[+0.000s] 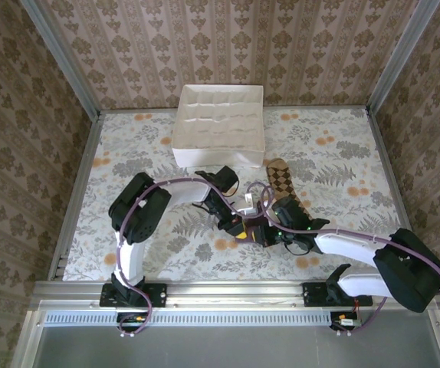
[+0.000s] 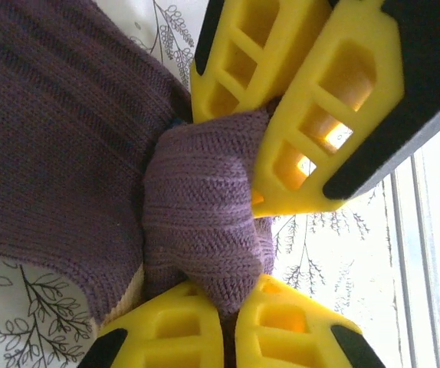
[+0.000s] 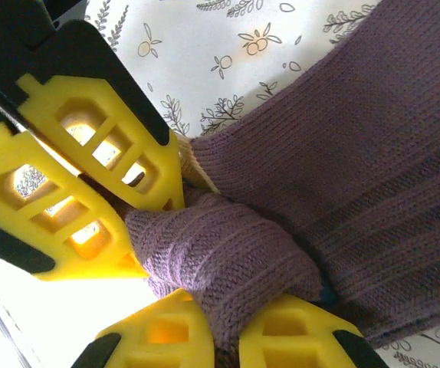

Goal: Roll the socks

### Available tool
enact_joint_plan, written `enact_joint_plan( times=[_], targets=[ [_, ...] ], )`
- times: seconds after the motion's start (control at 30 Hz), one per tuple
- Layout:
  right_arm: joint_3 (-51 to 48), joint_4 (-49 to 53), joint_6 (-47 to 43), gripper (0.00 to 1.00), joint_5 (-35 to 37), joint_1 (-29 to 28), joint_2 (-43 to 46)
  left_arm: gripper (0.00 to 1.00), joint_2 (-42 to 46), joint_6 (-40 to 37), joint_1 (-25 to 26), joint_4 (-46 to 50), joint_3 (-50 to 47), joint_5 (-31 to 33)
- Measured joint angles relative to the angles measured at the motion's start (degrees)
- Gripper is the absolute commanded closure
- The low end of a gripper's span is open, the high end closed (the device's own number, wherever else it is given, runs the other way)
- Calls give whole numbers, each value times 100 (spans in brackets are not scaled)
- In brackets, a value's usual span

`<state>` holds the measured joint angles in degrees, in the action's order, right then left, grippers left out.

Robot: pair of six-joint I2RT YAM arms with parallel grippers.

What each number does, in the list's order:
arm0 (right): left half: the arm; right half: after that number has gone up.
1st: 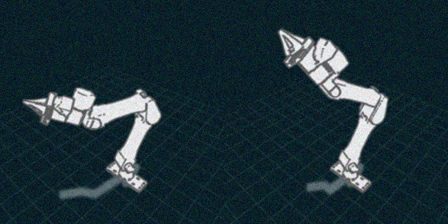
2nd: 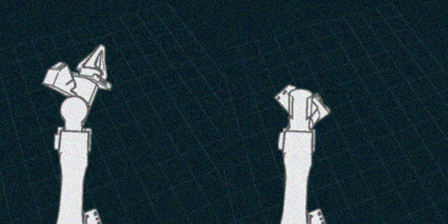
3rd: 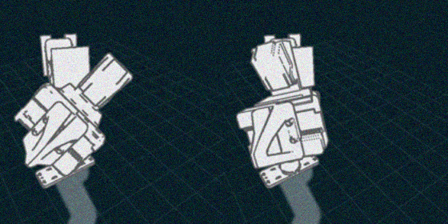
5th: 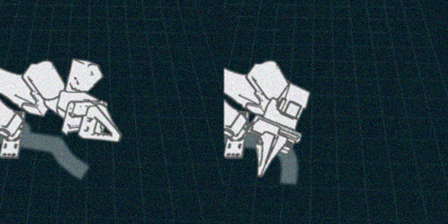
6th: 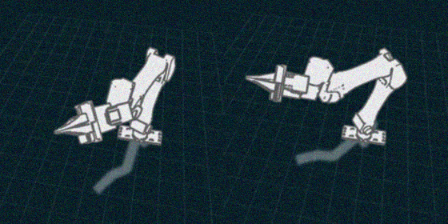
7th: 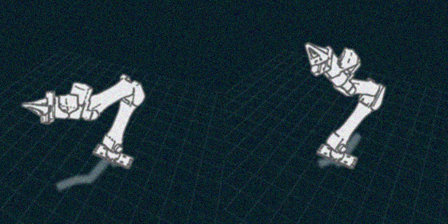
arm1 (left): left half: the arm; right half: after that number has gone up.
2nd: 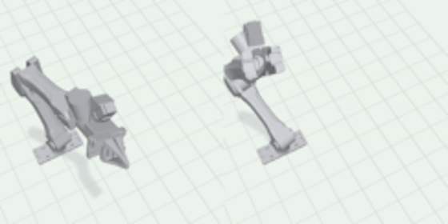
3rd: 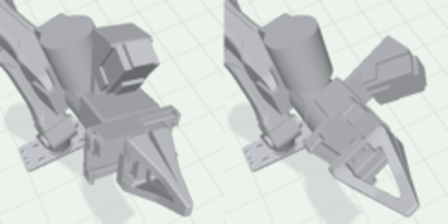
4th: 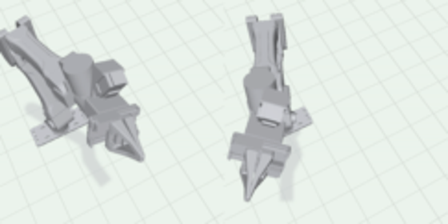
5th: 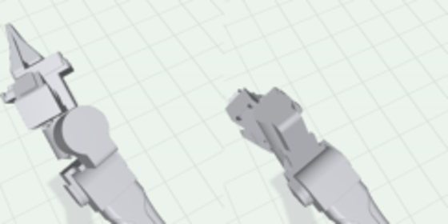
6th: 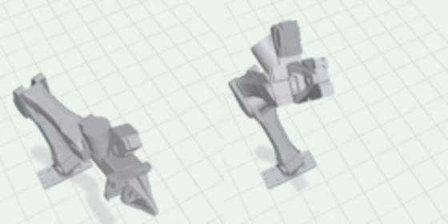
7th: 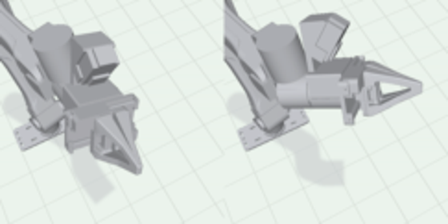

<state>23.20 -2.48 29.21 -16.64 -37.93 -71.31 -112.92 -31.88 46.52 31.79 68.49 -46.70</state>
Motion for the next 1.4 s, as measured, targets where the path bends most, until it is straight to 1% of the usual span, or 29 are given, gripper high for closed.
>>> enact_joint_plan(
  times=[0.07,0.23,0.4,0.5,0.53,0.6,0.7,0.8,0.97,1.07,1.2,1.4],
  targets=[
    [2,142,142,100,109,2,90,83,162,-31,33,-354,-210,118],
    [4,356,540,100,192,173,184,74,811,-192,122,-1598,-1021,632],
    [0,457,861,100,221,516,133,68,1602,-411,90,-2800,-2072,1390],
    [17,420,984,100,151,592,-7,63,1915,-634,107,-3598,-2745,1797],
    [37,417,1012,100,116,619,-50,62,1998,-721,157,-3862,-2953,1937],
    [90,411,1071,100,33,667,-153,58,2164,-1003,417,-4531,-3438,2308],
    [186,428,1137,100,-57,721,-284,56,2247,-1344,837,-5563,-3965,2874],
    [284,485,1154,100,-125,763,-391,54,2277,-1633,1086,-6369,-4242,3414],
    [415,649,1152,100,-229,822,-514,48,2306,-2131,1506,-7241,-4483,4129],
    [503,702,1152,100,-339,874,-634,46,2354,-2481,1738,-7517,-4559,4457],
    [544,730,1143,100,-457,935,-708,46,2277,-2957,2022,-7777,-4557,4830],
    [614,765,1106,100,-660,1019,-831,47,1611,-3449,2070,-8153,-4369,5154]
  ],
)
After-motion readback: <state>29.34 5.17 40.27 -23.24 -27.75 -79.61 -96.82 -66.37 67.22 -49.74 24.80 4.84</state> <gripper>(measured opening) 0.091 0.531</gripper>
